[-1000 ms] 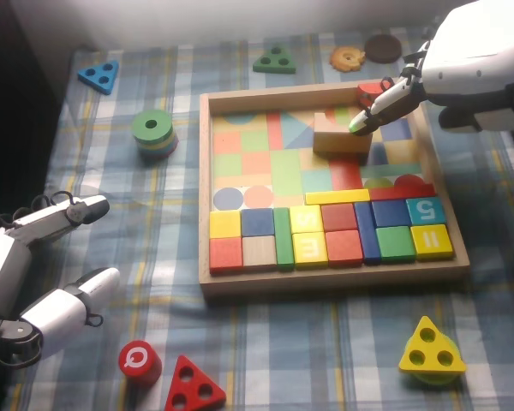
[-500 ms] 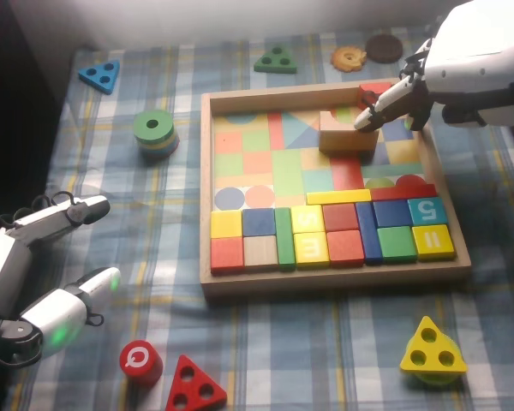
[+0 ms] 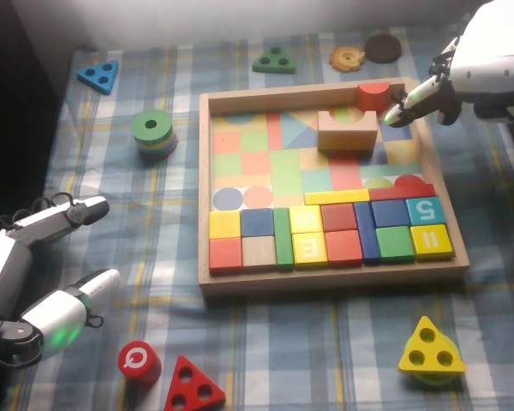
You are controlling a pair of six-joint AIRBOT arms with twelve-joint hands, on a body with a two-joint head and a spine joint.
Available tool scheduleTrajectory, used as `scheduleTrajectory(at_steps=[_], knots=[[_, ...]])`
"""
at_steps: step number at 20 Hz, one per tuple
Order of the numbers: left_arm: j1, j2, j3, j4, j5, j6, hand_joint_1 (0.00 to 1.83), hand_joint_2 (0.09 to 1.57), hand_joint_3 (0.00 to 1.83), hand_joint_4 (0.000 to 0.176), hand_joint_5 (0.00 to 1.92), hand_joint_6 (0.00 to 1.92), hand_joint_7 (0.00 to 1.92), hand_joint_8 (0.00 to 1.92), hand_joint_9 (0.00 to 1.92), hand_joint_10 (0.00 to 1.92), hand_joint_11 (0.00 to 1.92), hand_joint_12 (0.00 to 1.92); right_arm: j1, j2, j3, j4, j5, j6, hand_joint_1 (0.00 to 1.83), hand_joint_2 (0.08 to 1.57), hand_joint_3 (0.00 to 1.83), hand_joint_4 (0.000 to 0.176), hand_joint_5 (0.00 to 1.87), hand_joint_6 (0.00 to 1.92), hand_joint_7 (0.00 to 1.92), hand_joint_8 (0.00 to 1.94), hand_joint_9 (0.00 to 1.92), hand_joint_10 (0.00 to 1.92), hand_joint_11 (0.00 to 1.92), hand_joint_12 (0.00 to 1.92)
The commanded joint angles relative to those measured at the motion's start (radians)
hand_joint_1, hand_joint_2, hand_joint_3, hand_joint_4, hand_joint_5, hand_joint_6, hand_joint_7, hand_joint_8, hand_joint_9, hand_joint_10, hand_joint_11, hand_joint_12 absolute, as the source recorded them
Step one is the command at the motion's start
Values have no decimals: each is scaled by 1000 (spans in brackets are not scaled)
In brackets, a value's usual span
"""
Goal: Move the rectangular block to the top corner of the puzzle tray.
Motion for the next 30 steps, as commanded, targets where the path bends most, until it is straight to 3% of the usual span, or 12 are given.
scheduleTrajectory(at_steps=[1,3,4,8,9,11,14,19,20,22,25,30], knots=[[-6,2,1,43,-111,-6,1027,1192,0,28,586,2,414,2,276,11,0,704,18,-1,-4,29,5,-3,1594,1212,1,66,509,4,1065,1941,1379,1921,1444,1921],[-6,3,1,42,-112,-6,1017,1195,0,32,581,2,409,2,262,5,0,655,20,-1,-4,24,-1,-3,1621,1203,0,50,508,1,1015,1941,1359,1921,1420,1921],[-6,3,1,42,-112,-6,1006,1202,3,35,574,0,408,2,265,6,0,646,20,-1,-4,24,-2,-3,1595,1212,2,81,499,0,1018,1941,1347,1921,1408,1921],[-6,2,0,42,-112,-6,1007,1199,0,42,578,1,408,0,268,5,0,699,28,-1,-11,25,-2,-3,1632,1193,0,43,505,3,1085,1941,1394,1921,1449,1921],[-6,2,0,42,-112,-6,1004,1197,0,33,585,2,415,1,278,9,0,747,34,1,-14,25,-2,-3,1602,1202,0,78,497,0,1091,1941,1393,1921,1447,1921],[-6,2,-1,42,-112,-6,1011,1197,0,33,582,1,408,0,270,5,0,726,48,3,-18,25,-2,-3,1609,1197,0,78,502,2,1107,1941,1378,1921,1432,1921],[-6,2,0,42,-112,-6,1014,1195,0,30,581,0,417,1,287,11,0,800,62,3,-17,24,-1,-3,1615,1207,1,41,491,0,1031,1941,1362,1921,1420,1921],[-6,2,0,42,-112,-7,1013,1199,0,25,587,6,415,3,271,4,0,739,62,-13,-10,6,0,-3,1672,1159,0,59,504,7,936,1941,1317,1921,1363,1921],[-6,2,0,42,-112,-7,1011,1197,0,32,589,7,414,2,274,5,0,741,62,-20,-8,0,0,-3,1400,1245,31,77,498,2,711,1687,1244,1921,1293,1921],[-6,2,0,43,-112,-7,1012,1199,0,33,589,3,412,1,275,5,0,776,61,-32,-7,-17,0,-3,1636,1175,0,97,497,4,836,1931,1252,1921,1326,1921],[-6,3,0,43,-112,-8,1006,1197,0,26,597,2,426,2,291,11,0,788,59,-42,-7,-20,1,-3,1358,1206,1,103,493,2,793,1381,1321,1921,1361,1921],[-6,3,0,43,-113,-9,1027,1194,0,32,605,3,439,4,302,12,0,776,37,-56,2,-24,1,-3,1604,1180,0,99,486,1,992,1940,1311,1921,1369,1921]])
